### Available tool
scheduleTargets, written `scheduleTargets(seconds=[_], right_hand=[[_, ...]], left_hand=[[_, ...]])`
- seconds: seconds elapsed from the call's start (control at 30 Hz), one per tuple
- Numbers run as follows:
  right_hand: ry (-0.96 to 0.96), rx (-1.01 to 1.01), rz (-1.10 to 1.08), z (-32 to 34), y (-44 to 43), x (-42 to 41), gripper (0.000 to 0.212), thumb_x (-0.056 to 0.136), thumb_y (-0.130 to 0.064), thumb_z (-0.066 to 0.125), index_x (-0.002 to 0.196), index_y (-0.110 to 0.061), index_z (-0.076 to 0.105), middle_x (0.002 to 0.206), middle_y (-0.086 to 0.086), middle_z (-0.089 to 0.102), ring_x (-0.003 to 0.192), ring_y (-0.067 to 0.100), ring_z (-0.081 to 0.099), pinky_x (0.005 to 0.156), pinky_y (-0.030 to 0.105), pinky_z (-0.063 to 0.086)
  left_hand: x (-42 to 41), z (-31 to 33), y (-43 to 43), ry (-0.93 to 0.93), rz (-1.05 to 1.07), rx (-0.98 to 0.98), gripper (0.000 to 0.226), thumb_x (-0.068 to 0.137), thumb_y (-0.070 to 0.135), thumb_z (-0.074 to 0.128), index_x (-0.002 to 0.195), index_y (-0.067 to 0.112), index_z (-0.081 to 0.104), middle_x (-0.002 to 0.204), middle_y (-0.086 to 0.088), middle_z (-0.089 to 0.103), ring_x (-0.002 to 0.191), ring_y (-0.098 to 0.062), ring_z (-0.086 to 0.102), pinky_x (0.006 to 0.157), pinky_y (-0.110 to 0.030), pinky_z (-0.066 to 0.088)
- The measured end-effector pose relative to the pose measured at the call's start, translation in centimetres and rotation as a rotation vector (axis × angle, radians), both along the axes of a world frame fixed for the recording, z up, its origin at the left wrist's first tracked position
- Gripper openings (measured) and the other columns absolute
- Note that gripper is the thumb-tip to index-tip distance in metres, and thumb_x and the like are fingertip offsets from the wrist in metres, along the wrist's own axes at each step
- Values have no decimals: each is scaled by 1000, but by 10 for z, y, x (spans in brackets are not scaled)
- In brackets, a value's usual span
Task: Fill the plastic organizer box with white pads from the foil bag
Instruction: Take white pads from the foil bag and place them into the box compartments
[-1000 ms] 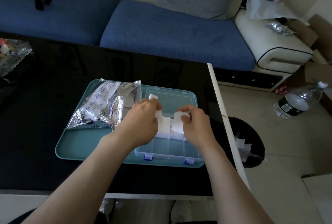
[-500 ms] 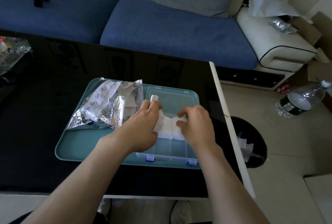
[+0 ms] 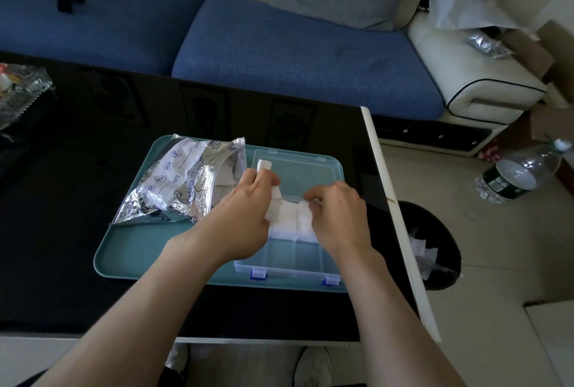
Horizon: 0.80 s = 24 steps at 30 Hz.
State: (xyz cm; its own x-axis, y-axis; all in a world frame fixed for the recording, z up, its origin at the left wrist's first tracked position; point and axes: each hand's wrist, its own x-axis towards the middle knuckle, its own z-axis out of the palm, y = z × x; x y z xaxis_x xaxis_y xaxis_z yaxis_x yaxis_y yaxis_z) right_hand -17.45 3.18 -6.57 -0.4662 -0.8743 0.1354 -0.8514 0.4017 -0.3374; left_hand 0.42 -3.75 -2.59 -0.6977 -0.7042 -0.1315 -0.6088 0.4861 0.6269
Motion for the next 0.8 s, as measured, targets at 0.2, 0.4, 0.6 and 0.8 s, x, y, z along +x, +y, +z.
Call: scheduleTargets(seconds=[0.2, 0.4, 0.6, 0.8], right_hand=[[67, 33, -17, 0, -2, 1, 18, 94, -10, 76, 105, -21, 83, 111, 5, 70, 105, 25, 63, 89, 38, 57], [112, 215, -34, 3, -2, 7, 18, 100, -12, 62, 102, -20, 78, 108, 2, 66, 108, 24, 54, 81, 34, 32], [44, 145, -74, 17, -1, 14, 22, 99, -12, 58, 109, -20, 76, 109, 2, 72, 111, 26, 61, 83, 34, 41], [-809, -329, -91, 56, -2, 25, 28, 107, -25, 58, 133, -27, 69, 115, -11, 72, 97, 2, 70, 76, 13, 56]], left_hand=[[-1, 2, 0, 2, 8, 3, 60, 94, 0, 60, 145, 19, 37, 137, -1, 39, 103, -25, 59, 94, -38, 51], [0, 4, 0, 10, 3, 31, 62, 91, -3, 58, 146, 18, 38, 137, -2, 41, 104, -21, 54, 85, -22, 42], [-4, 15, 0, 175, 152, 100, 54, 89, 16, 68, 139, 26, 50, 129, 7, 49, 104, -11, 52, 71, -2, 37], [-7, 28, 1, 464, 268, 310, 37, 82, 38, 74, 118, 37, 67, 107, 2, 72, 90, -21, 74, 85, -46, 62]])
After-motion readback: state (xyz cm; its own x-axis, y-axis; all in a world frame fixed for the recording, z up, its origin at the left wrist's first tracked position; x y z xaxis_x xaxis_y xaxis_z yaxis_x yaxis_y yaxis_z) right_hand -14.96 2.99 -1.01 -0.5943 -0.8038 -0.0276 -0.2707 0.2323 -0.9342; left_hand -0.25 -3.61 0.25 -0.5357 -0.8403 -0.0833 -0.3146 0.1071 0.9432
